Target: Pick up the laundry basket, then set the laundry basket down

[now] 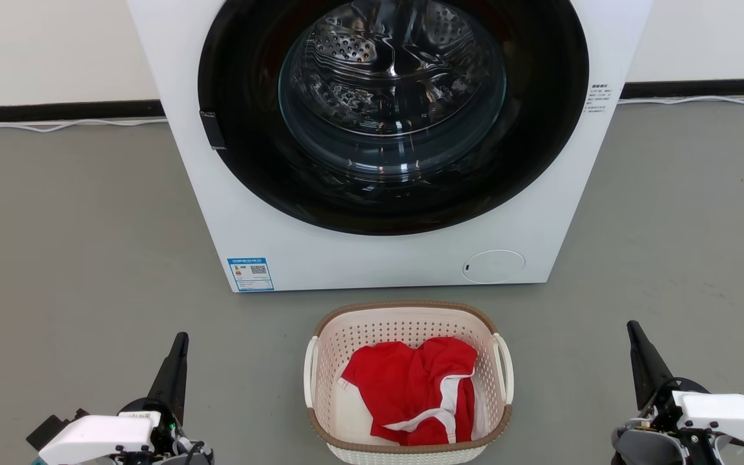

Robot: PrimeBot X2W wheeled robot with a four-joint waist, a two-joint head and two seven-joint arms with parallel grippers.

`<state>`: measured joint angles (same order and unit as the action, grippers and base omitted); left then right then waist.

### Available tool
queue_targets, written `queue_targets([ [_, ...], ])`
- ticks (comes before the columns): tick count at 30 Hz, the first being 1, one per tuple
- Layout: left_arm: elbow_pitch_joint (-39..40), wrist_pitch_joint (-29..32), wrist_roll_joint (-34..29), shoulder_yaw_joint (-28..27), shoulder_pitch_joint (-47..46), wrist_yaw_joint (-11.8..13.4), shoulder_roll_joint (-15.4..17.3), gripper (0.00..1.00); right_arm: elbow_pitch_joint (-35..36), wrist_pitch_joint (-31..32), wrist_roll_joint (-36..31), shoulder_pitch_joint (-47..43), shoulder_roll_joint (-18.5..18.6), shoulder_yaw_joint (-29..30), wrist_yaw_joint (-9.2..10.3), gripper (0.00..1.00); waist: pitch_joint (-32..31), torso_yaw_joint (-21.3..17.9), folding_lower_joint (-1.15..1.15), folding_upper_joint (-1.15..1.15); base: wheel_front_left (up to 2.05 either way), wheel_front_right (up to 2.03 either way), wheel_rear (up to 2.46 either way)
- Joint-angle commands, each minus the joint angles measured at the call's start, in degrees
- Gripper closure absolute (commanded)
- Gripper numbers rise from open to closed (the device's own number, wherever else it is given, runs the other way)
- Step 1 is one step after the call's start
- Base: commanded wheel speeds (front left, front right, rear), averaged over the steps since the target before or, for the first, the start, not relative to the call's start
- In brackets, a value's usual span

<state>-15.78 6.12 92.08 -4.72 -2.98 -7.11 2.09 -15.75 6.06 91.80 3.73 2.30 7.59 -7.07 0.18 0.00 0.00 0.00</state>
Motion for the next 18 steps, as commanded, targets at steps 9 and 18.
queue_targets([
  [9,1.72,0.36,0.08,-1.80,-3.21,-0.37,0.78,1.00,1.72,0.43,0.36,2.45,0.58,-1.06,-0.42,1.00,0.00,0.00,0.00,0.00,0.00,0.00,0.00],
  [18,1.73,0.36,0.08,-1.80,-3.21,-0.37,0.78,1.00,1.73,0.43,0.37,2.45,0.58,-1.06,-0.42,1.00,0.00,0.00,0.00,0.00,0.00,0.00,0.00],
])
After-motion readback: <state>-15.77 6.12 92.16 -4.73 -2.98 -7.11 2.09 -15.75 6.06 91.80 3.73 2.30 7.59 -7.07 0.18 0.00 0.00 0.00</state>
